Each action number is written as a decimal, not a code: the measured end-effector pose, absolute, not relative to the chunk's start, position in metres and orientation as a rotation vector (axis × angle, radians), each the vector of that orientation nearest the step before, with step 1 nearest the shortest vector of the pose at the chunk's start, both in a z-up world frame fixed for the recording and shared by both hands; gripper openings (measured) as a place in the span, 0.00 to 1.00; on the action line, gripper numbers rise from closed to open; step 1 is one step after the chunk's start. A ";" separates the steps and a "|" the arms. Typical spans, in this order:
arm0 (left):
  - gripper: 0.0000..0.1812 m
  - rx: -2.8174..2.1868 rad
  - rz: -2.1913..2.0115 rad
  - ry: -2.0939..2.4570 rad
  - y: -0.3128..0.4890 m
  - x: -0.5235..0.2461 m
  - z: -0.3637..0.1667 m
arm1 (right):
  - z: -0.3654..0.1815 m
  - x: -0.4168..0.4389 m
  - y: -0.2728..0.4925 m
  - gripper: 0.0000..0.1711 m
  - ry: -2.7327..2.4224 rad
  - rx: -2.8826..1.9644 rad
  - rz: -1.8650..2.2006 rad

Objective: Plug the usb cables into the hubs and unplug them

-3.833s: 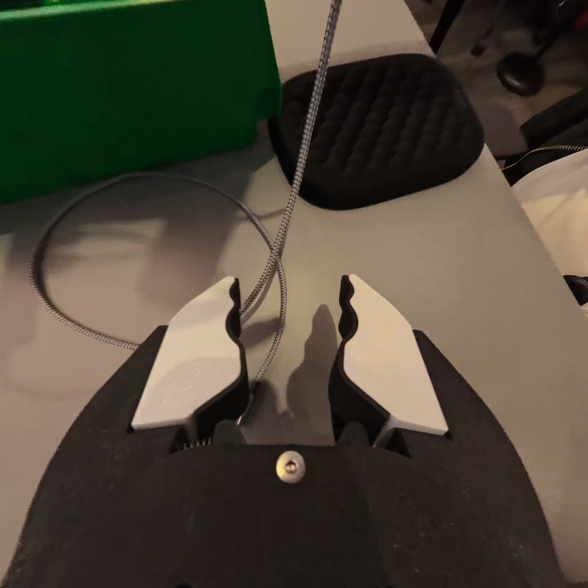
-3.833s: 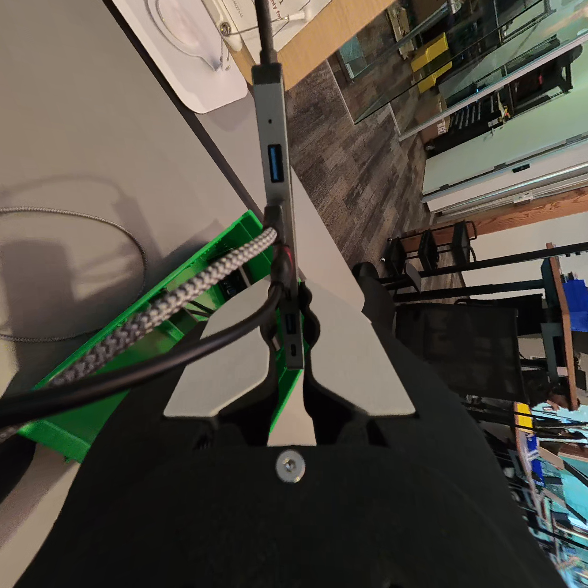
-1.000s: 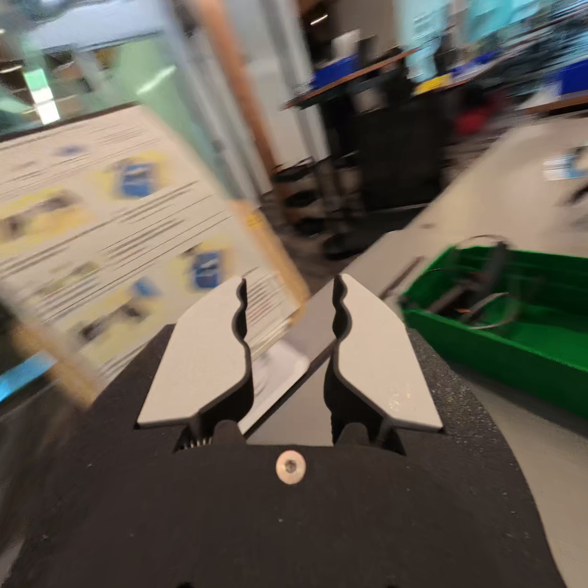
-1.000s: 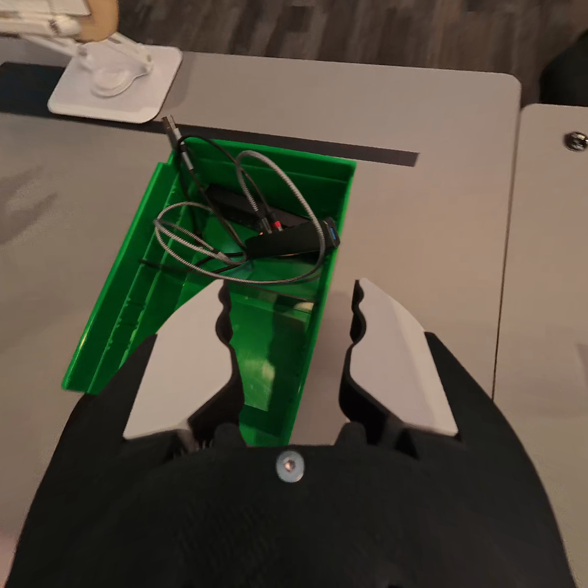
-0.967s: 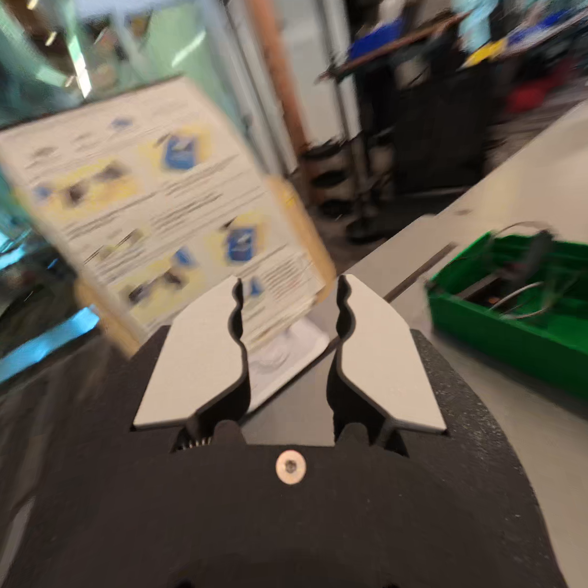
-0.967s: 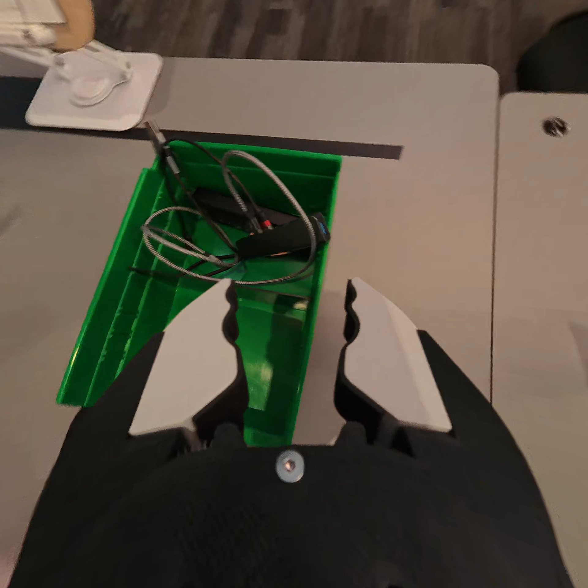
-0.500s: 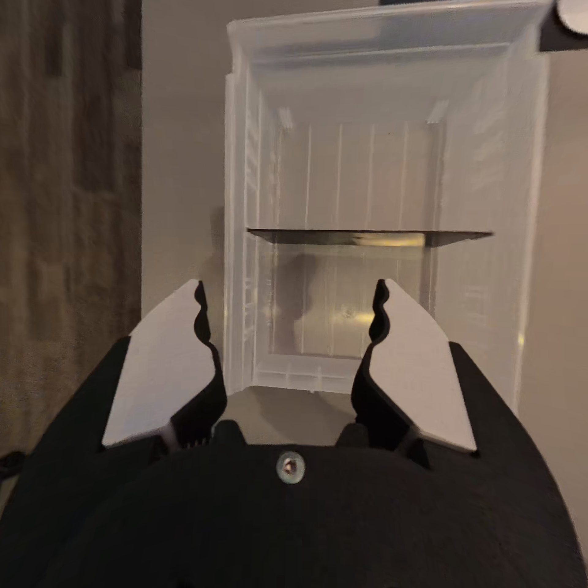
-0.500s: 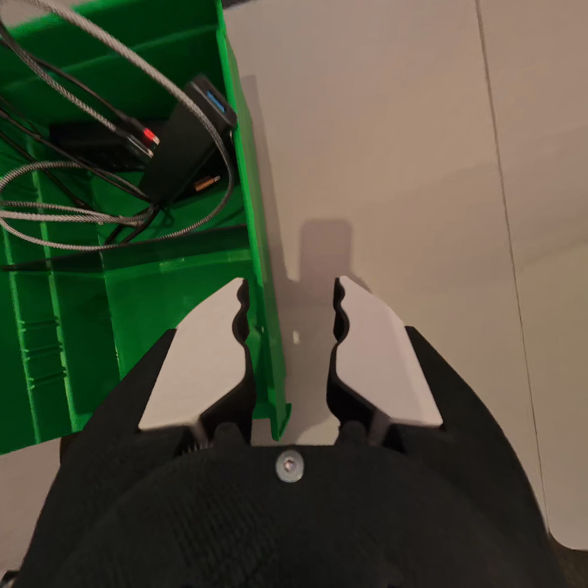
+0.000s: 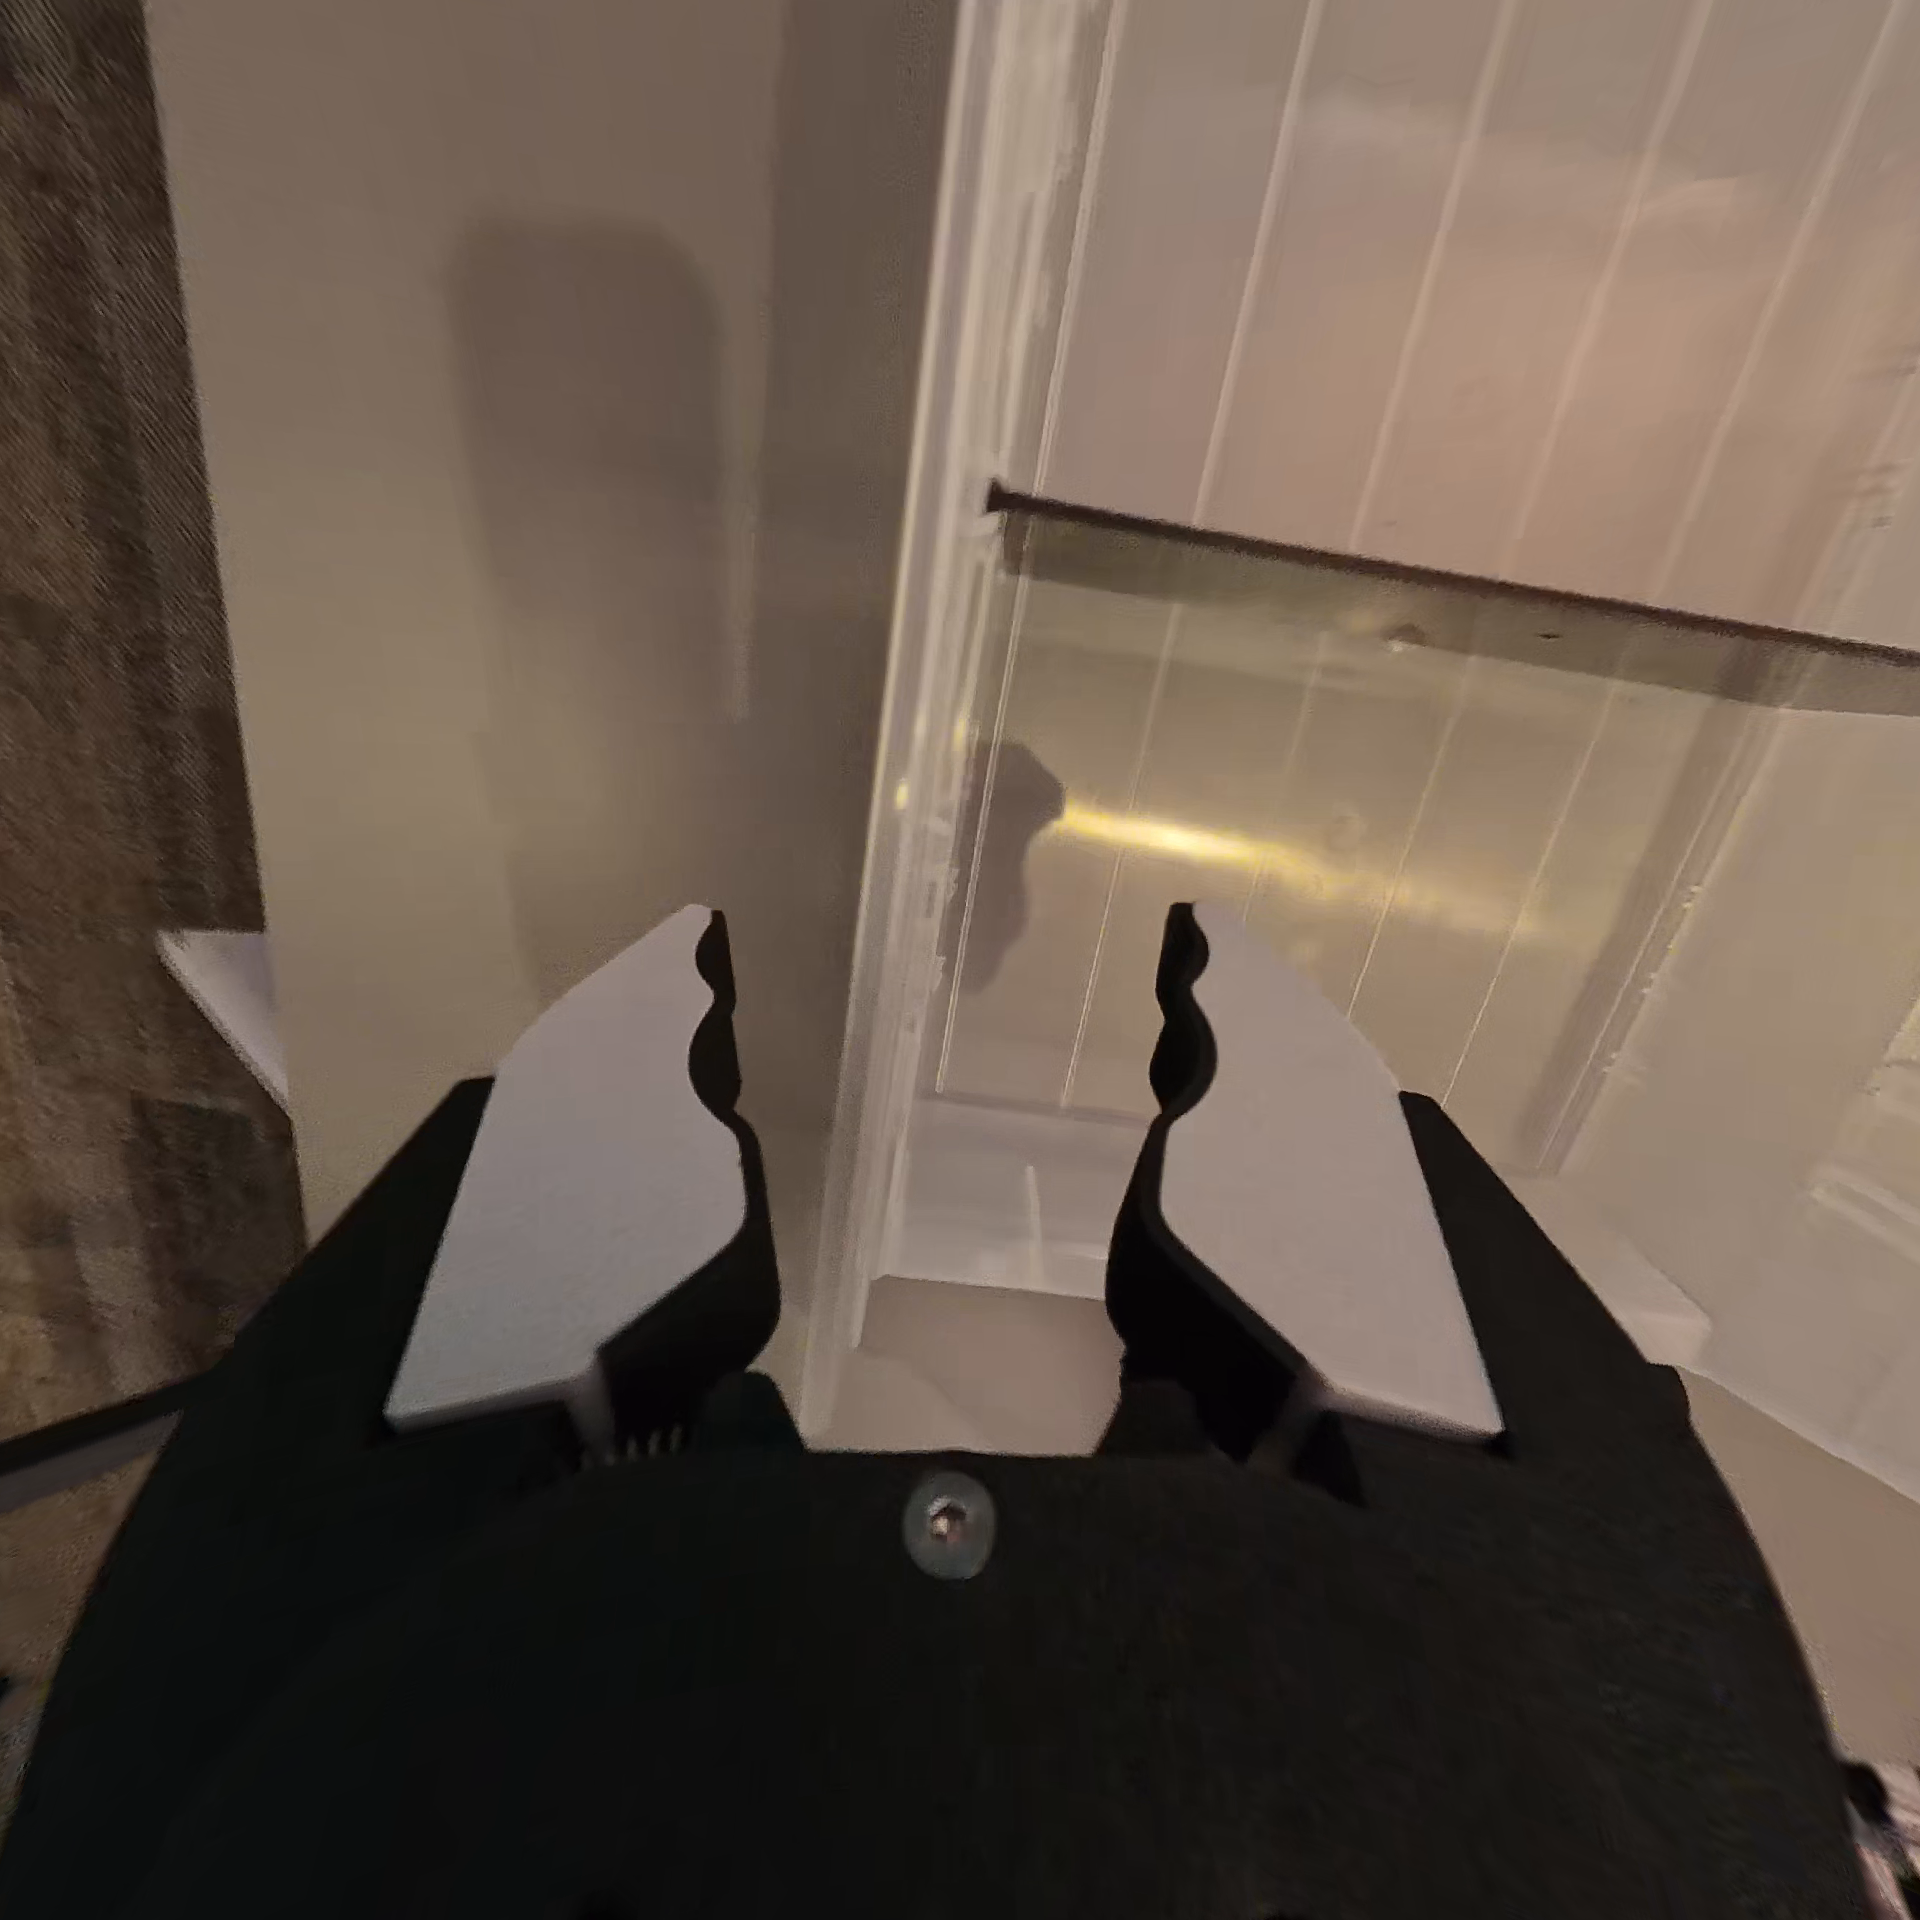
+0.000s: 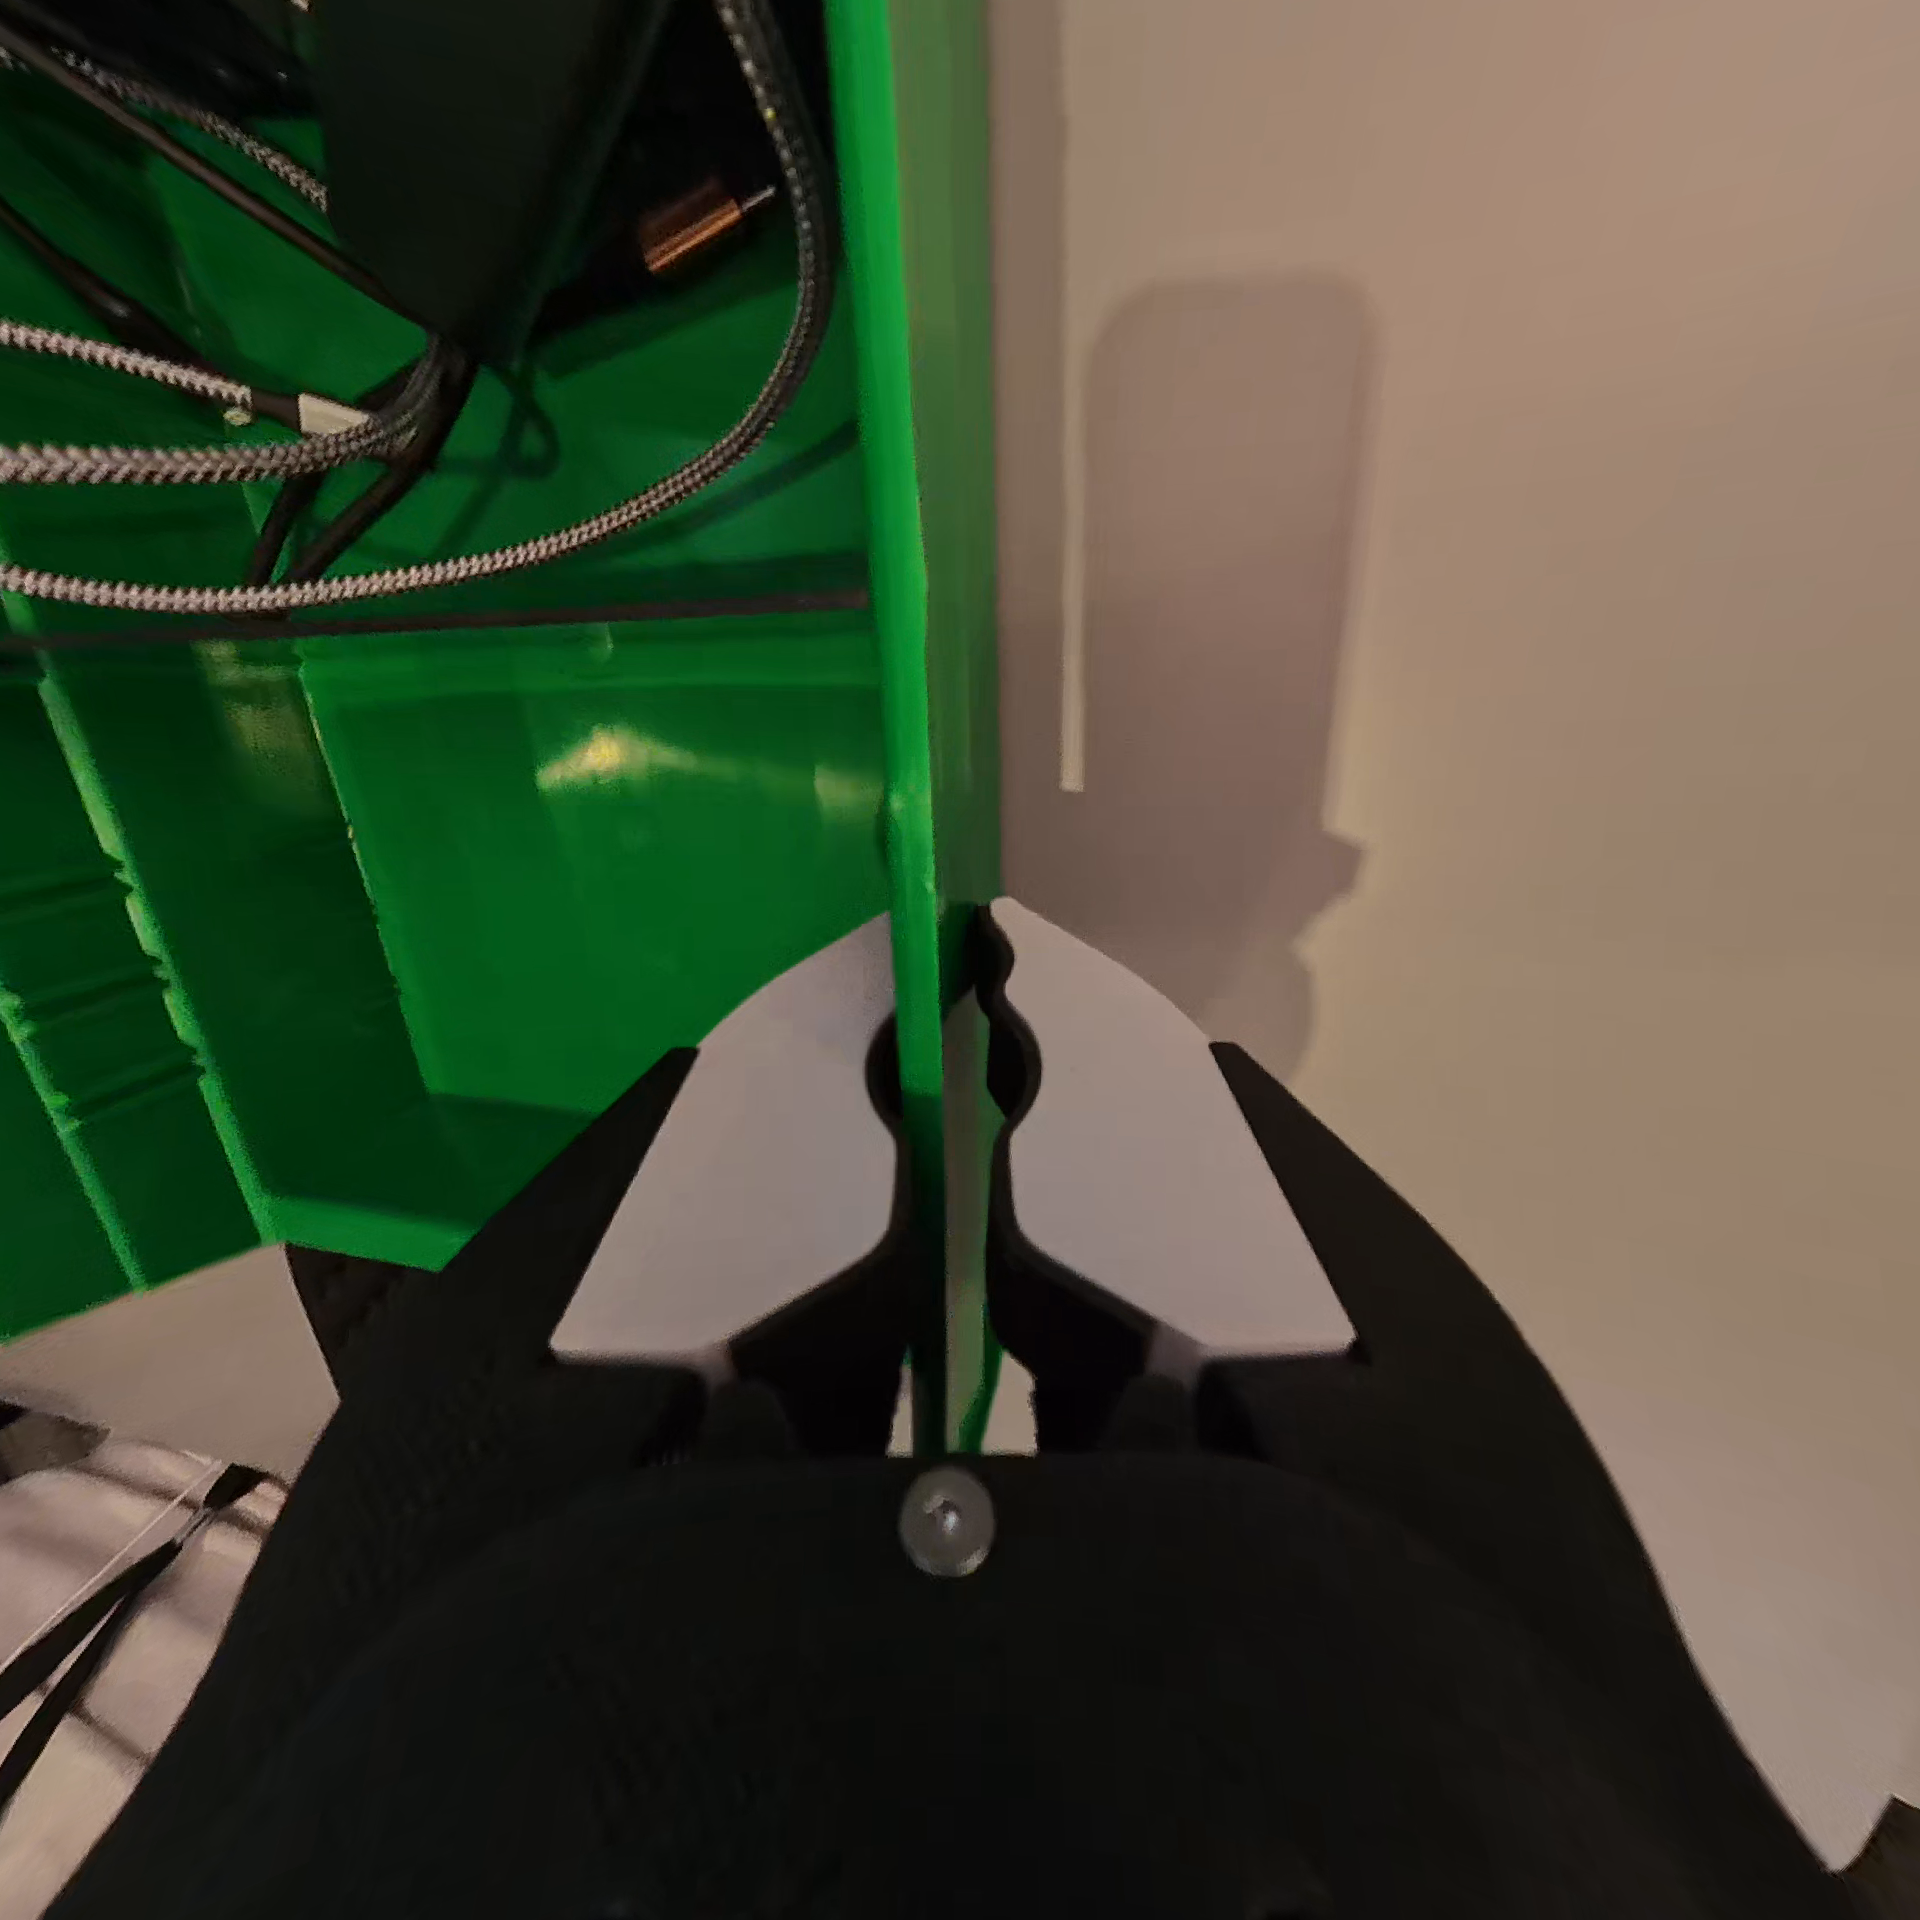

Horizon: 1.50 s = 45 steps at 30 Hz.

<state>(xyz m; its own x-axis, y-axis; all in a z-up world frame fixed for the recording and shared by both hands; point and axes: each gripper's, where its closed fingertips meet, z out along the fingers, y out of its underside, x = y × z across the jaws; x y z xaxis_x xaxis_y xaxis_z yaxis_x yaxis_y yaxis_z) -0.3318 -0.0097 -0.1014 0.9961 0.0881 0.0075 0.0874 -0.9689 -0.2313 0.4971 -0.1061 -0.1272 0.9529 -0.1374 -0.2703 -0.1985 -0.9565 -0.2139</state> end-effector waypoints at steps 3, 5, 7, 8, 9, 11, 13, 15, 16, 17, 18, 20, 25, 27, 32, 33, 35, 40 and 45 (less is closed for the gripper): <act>0.34 -2.953 -0.066 -0.177 -0.015 -0.333 -0.114 | -0.127 0.485 -0.111 0.06 0.133 -2.893 0.399; 0.22 -2.969 -0.149 -0.196 -0.017 -0.329 -0.119 | -0.128 0.482 -0.113 0.05 0.084 -2.930 0.349; 0.13 -2.978 -0.179 -0.221 -0.017 -0.328 -0.121 | -0.128 0.476 -0.115 0.05 0.011 -2.973 0.318; 0.05 -2.988 -0.216 -0.216 -0.019 -0.324 -0.122 | -0.128 0.471 -0.116 0.06 -0.003 -2.994 0.316; 0.04 -2.997 -0.278 -0.196 -0.020 -0.317 -0.123 | -0.128 0.468 -0.116 0.05 -0.003 -3.017 0.305; 0.04 -3.014 -0.280 -0.108 -0.021 -0.308 -0.123 | -0.128 0.462 -0.116 0.06 -0.052 -3.056 0.259; 0.03 -3.062 -0.224 -0.023 -0.025 -0.300 -0.124 | -0.127 0.452 -0.115 0.06 -0.087 -3.085 0.238; 0.04 -3.103 -0.223 0.037 -0.028 -0.286 -0.125 | -0.127 0.441 -0.112 0.06 -0.125 -3.107 0.225; 0.04 -3.115 -0.232 0.086 -0.028 -0.278 -0.125 | -0.127 0.434 -0.110 0.07 -0.156 -3.113 0.222; 0.05 -3.125 -0.239 0.137 -0.028 -0.270 -0.125 | -0.127 0.428 -0.107 0.07 -0.185 -3.116 0.221; 0.06 -3.132 -0.247 0.176 -0.028 -0.261 -0.125 | -0.127 0.421 -0.105 0.06 -0.209 -3.120 0.223; 0.07 -3.149 -0.255 0.200 -0.026 -0.246 -0.125 | -0.127 0.406 -0.101 0.06 -0.265 -3.131 0.218; 0.11 -3.201 -0.231 0.314 -0.028 -0.208 -0.125 | -0.126 0.368 -0.094 0.07 -0.380 -3.169 0.204; 0.13 -3.221 -0.211 0.387 -0.033 -0.192 -0.125 | -0.126 0.356 -0.091 0.08 -0.422 -3.181 0.162; 0.18 -3.264 -0.114 0.584 -0.046 -0.165 -0.125 | -0.126 0.326 -0.087 0.16 -0.531 -3.196 0.056; 0.19 -3.265 -0.100 0.617 -0.047 -0.161 -0.125 | -0.126 0.321 -0.087 0.18 -0.559 -3.193 0.042; 0.20 -3.265 -0.112 0.678 -0.050 -0.152 -0.125 | -0.126 0.311 -0.086 0.22 -0.608 -3.183 0.051; 0.22 -3.179 -0.153 0.711 -0.050 -0.146 -0.106 | -0.112 0.305 -0.077 0.23 -0.515 -3.118 0.125; 0.22 -2.818 -0.105 0.607 -0.024 -0.141 -0.040 | -0.027 0.302 -0.041 0.23 -0.380 -2.671 0.016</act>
